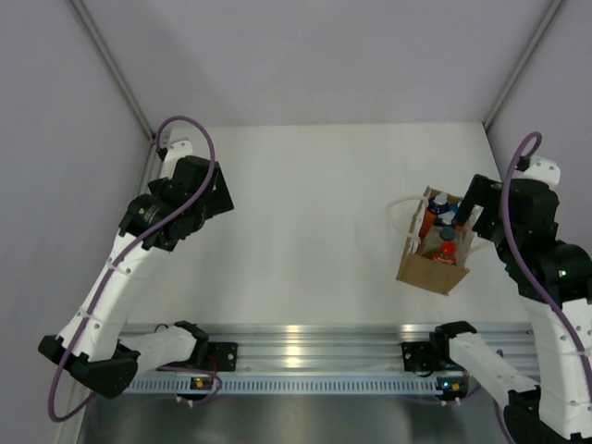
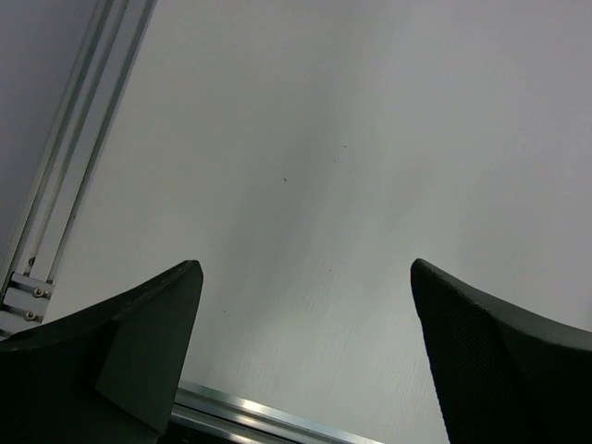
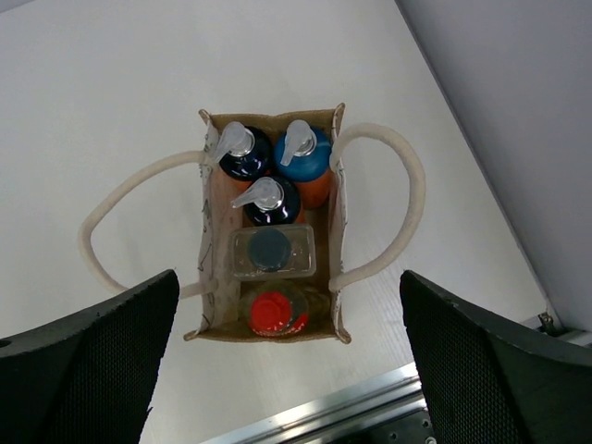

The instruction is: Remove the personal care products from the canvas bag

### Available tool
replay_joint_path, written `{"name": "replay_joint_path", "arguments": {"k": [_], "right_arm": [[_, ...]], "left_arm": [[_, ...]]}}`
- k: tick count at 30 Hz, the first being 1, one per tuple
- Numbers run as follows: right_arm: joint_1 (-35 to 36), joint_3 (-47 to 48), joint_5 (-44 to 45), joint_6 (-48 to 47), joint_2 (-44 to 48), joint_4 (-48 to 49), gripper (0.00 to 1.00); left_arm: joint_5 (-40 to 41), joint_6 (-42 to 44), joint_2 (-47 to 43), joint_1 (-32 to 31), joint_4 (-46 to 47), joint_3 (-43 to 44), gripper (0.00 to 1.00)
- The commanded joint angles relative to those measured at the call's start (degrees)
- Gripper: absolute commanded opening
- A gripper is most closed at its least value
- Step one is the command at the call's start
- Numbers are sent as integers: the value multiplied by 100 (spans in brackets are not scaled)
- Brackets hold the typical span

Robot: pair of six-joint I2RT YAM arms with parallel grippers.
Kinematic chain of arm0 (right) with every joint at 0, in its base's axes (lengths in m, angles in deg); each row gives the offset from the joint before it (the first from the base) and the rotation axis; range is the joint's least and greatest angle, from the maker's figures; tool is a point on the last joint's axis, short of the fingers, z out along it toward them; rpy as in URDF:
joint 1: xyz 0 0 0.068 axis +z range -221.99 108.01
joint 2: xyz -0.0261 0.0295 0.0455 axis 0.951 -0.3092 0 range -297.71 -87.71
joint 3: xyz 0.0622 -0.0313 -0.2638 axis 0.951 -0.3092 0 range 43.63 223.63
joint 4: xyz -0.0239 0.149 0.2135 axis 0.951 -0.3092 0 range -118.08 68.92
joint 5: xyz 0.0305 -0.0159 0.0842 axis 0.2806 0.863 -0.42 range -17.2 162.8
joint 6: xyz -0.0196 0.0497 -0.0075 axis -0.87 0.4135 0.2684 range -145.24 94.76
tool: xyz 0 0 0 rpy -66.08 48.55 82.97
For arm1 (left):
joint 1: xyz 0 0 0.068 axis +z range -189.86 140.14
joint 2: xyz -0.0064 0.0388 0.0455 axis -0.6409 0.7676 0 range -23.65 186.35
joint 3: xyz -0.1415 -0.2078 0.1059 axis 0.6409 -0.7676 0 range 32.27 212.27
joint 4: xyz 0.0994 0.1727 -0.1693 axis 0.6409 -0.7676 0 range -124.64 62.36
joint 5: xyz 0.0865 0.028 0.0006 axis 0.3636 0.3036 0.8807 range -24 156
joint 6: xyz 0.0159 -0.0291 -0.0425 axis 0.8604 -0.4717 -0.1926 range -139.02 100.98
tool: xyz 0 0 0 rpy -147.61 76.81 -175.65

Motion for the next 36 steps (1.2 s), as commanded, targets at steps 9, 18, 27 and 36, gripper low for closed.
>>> {"name": "replay_joint_path", "arguments": {"k": [9, 18, 27, 36], "right_arm": [[-175, 404, 248, 743, -1858, 197, 81], [-228, 791, 124, 1103, -3037, 732, 71], [-395, 765, 124, 1358, -3812, 1199, 61], [-474, 502, 10, 1613, -4041, 1401, 47]], "left_arm": [[-1078, -215, 523, -29, 59, 224, 98], [-1184, -215, 541, -144, 68, -22, 98], [-1448, -136, 514, -144, 86, -66, 98], [-1404, -101, 462, -144, 77, -84, 98]]}}
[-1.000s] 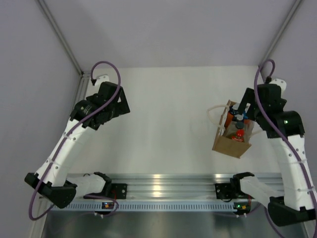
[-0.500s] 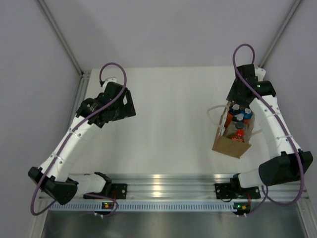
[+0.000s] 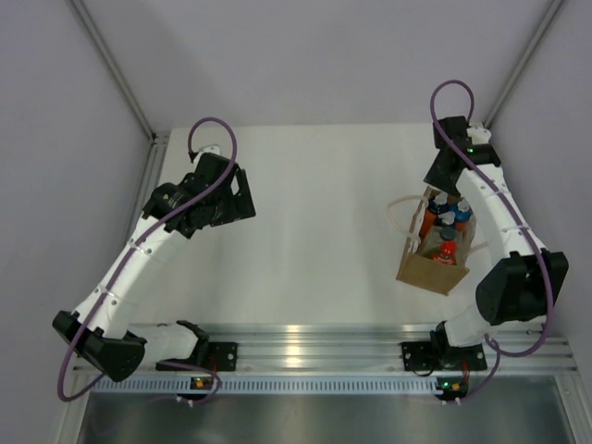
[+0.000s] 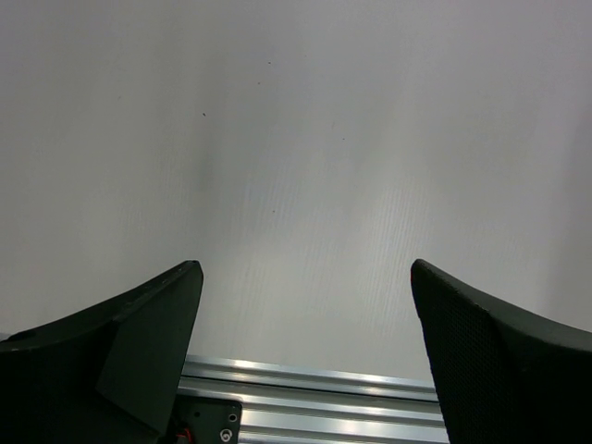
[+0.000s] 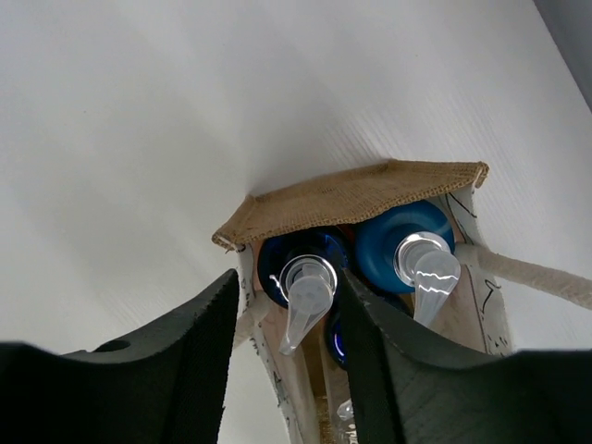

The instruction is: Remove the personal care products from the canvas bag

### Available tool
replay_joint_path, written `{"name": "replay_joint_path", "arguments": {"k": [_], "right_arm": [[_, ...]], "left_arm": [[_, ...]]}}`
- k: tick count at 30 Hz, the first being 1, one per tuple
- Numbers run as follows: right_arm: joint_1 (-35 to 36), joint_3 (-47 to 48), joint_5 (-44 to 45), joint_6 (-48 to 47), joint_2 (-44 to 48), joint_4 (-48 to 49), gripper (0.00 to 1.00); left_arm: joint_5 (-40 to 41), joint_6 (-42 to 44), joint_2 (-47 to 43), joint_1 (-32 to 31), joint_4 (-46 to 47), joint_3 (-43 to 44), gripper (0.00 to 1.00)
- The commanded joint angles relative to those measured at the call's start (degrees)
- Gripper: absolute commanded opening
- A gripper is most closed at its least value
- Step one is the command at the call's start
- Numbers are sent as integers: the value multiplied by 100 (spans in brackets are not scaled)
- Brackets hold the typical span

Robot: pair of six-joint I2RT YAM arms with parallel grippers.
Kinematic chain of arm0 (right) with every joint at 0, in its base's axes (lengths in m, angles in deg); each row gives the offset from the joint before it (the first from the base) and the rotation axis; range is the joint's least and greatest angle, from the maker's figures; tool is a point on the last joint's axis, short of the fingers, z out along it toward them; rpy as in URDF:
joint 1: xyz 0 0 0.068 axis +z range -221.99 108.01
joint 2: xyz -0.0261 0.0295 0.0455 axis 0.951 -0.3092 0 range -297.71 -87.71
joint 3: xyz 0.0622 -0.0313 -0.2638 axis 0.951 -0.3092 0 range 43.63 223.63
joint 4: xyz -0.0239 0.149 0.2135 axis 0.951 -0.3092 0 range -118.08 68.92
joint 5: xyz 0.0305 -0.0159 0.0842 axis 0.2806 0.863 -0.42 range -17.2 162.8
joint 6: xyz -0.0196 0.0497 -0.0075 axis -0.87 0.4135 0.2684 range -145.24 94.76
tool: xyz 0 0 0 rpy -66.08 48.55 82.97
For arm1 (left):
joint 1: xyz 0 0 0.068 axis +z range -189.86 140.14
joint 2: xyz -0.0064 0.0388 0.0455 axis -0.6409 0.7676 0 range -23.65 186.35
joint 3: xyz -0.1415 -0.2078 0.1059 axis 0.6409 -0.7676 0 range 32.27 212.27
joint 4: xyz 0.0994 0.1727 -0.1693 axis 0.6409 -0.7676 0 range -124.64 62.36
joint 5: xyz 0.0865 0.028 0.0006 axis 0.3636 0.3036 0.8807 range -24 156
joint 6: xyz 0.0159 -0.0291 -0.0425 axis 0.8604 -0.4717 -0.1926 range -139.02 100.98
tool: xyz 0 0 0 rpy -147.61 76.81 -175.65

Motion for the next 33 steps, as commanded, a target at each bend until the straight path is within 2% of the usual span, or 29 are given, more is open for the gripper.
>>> {"name": "replay_joint_path", "arguments": {"k": [1, 11, 21, 33], "right_arm": [[-85, -122, -58, 260, 79, 404, 44], [-94, -482, 162, 603, 203, 466, 43], [-94, -509, 232, 700, 255, 466, 37], [-94, -386, 206, 639, 282, 457, 38]], "left_arm": [[21, 50, -146, -13, 77, -5, 98], [4, 76, -111, -21, 77, 21, 98], [-5, 94, -102, -21, 77, -5, 98], [-102, 112, -49, -21, 77, -5, 98]]}}
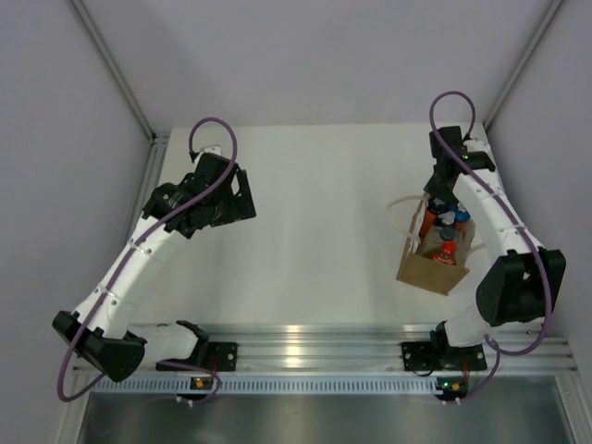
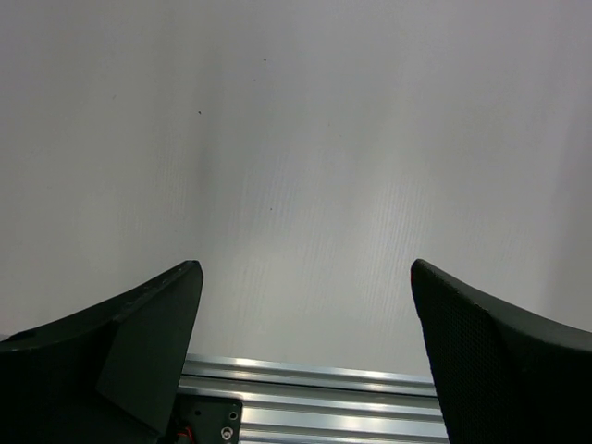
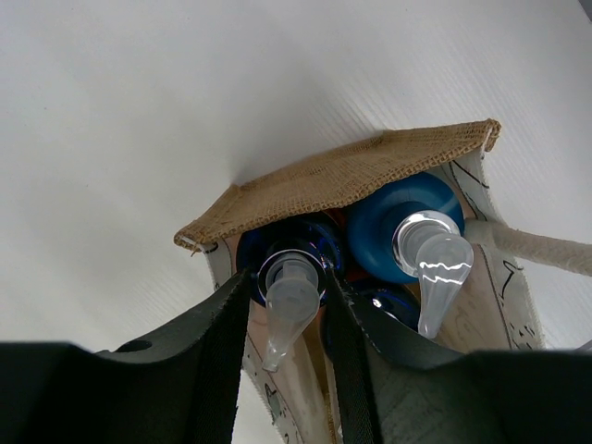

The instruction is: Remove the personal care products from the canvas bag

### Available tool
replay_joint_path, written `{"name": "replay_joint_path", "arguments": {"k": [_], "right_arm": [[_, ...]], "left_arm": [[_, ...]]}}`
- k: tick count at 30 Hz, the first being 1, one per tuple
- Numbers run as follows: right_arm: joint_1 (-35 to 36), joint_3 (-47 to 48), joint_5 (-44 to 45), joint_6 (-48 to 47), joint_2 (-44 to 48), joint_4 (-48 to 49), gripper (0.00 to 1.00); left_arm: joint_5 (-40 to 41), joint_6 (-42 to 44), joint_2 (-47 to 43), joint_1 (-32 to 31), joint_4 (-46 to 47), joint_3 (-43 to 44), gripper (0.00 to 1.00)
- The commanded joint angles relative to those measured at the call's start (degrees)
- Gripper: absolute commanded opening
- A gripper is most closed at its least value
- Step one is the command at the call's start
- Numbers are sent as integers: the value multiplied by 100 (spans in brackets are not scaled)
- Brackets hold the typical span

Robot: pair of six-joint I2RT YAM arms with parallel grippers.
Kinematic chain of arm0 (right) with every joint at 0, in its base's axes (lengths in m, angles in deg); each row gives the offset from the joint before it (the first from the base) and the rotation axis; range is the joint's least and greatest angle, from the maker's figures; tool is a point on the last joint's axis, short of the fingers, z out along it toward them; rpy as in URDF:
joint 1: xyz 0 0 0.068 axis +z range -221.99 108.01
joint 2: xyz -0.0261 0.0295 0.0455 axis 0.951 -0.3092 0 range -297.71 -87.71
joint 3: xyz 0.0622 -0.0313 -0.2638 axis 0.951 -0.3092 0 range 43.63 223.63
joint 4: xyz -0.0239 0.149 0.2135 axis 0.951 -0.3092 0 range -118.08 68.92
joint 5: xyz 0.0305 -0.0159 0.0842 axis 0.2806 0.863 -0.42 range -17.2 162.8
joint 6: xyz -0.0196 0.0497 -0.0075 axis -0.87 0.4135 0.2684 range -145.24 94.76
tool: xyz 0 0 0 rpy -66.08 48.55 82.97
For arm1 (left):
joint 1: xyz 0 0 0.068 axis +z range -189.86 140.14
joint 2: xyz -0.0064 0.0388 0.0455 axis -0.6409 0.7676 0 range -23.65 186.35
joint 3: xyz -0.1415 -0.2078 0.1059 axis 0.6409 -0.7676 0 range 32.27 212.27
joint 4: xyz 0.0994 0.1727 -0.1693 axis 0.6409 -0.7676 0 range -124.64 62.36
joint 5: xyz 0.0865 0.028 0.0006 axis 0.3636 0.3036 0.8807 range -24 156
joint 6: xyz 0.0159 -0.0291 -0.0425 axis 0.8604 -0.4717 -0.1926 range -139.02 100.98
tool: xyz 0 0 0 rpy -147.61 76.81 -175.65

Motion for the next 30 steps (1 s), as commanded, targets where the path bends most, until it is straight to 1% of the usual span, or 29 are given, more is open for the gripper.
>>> {"name": "replay_joint_path", "arguments": {"k": [1, 8, 11, 14, 15, 17, 18, 20, 21, 22, 30], "right_arm": [[-83, 174, 136, 35, 242, 304, 37], [-83, 192, 110, 26, 225, 304, 35], [-83, 104, 83, 62, 190, 304, 33], [-92, 51, 92, 79, 198, 313, 26], [-83, 51, 101, 79, 190, 313, 22], [-83, 51, 118, 79, 199, 313, 18], [-83, 51, 119, 88, 207, 313, 12], [-83, 60, 119, 97, 225, 304, 10], [-83, 68, 119, 123, 216, 304, 7], [-83, 77, 119, 141, 242, 304, 1], [-92, 148, 101, 202, 234, 304, 0]], "left_arm": [[-34, 68, -41, -21, 77, -14, 98], [-122, 59, 21, -21, 77, -40, 98], [-140, 59, 30, -21, 77, -23, 98], [-140, 77, 21, -21, 77, -5, 98], [-131, 85, 12, -21, 77, -14, 98], [-131, 94, 12, -21, 68, -31, 98], [-140, 103, 21, -21, 68, -40, 98], [-157, 85, 12, -21, 77, -49, 98], [-166, 94, 21, -21, 68, -58, 98], [-166, 85, 21, -21, 68, -49, 98], [-140, 112, 4, -21, 68, -58, 98]]}}
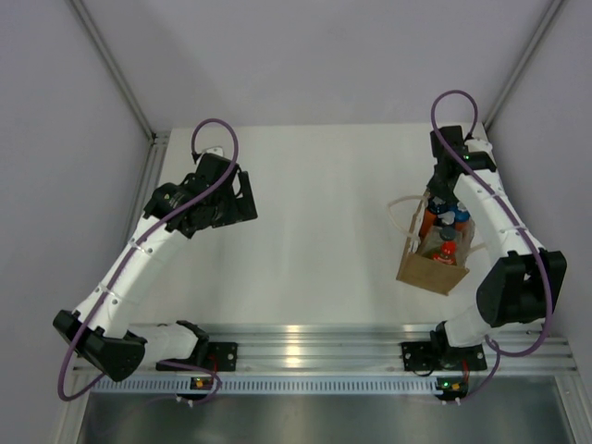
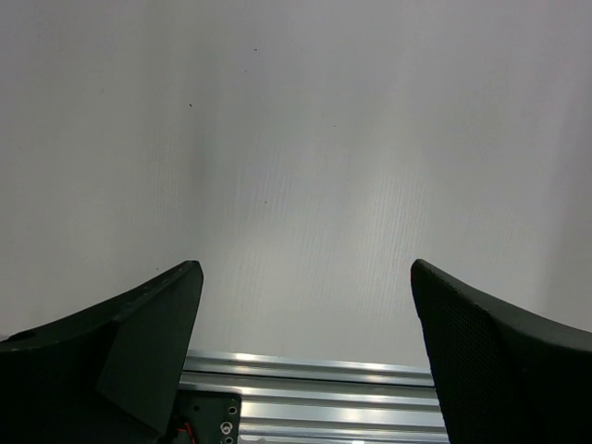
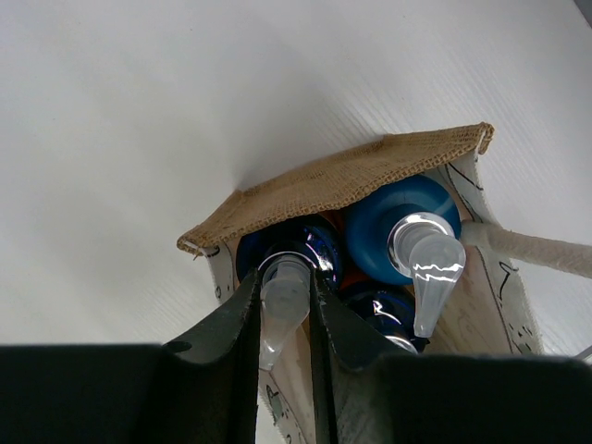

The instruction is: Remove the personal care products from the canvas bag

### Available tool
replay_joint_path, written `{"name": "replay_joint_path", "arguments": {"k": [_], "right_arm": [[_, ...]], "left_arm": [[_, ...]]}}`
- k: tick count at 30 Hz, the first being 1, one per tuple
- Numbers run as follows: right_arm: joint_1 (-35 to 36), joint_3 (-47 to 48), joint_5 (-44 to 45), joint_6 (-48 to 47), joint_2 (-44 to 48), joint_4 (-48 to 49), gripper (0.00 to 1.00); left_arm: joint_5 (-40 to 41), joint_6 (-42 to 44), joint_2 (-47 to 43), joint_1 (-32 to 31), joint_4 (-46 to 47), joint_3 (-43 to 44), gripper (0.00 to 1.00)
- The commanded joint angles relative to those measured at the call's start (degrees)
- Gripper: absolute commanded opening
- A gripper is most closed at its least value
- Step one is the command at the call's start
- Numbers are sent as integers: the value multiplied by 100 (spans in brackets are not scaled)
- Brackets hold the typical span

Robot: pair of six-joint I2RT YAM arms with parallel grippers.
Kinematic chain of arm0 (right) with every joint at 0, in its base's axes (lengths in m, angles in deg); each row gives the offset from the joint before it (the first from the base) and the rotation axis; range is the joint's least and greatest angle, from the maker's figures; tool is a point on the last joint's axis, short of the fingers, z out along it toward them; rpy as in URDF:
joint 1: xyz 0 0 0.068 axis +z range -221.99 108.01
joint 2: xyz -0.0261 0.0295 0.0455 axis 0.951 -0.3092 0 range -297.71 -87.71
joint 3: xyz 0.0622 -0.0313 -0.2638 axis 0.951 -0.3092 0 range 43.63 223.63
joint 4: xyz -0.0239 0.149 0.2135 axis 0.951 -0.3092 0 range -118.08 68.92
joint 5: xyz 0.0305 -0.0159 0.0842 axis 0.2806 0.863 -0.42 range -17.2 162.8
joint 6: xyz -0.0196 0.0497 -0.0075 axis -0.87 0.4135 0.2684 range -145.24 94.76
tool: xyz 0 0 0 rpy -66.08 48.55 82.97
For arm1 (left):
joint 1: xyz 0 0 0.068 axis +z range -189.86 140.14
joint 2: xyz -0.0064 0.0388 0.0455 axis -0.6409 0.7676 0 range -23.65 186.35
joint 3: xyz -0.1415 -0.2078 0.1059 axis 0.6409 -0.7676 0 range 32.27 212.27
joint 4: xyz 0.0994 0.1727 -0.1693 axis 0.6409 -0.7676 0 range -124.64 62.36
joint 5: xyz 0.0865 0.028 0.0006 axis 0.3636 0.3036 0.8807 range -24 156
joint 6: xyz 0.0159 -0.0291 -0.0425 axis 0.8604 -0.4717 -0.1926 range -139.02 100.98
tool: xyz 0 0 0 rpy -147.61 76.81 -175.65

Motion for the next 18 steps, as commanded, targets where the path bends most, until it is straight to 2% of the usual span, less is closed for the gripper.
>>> {"name": "replay_joint_path", "arguments": {"k": [1, 18], "right_arm": [[-85, 132, 29, 148, 203, 269, 0], [-85, 808, 152, -335, 721, 94, 0]], "left_arm": [[35, 75, -20, -21, 70, -32, 98], [237, 189, 6, -21, 70, 65, 98]]}}
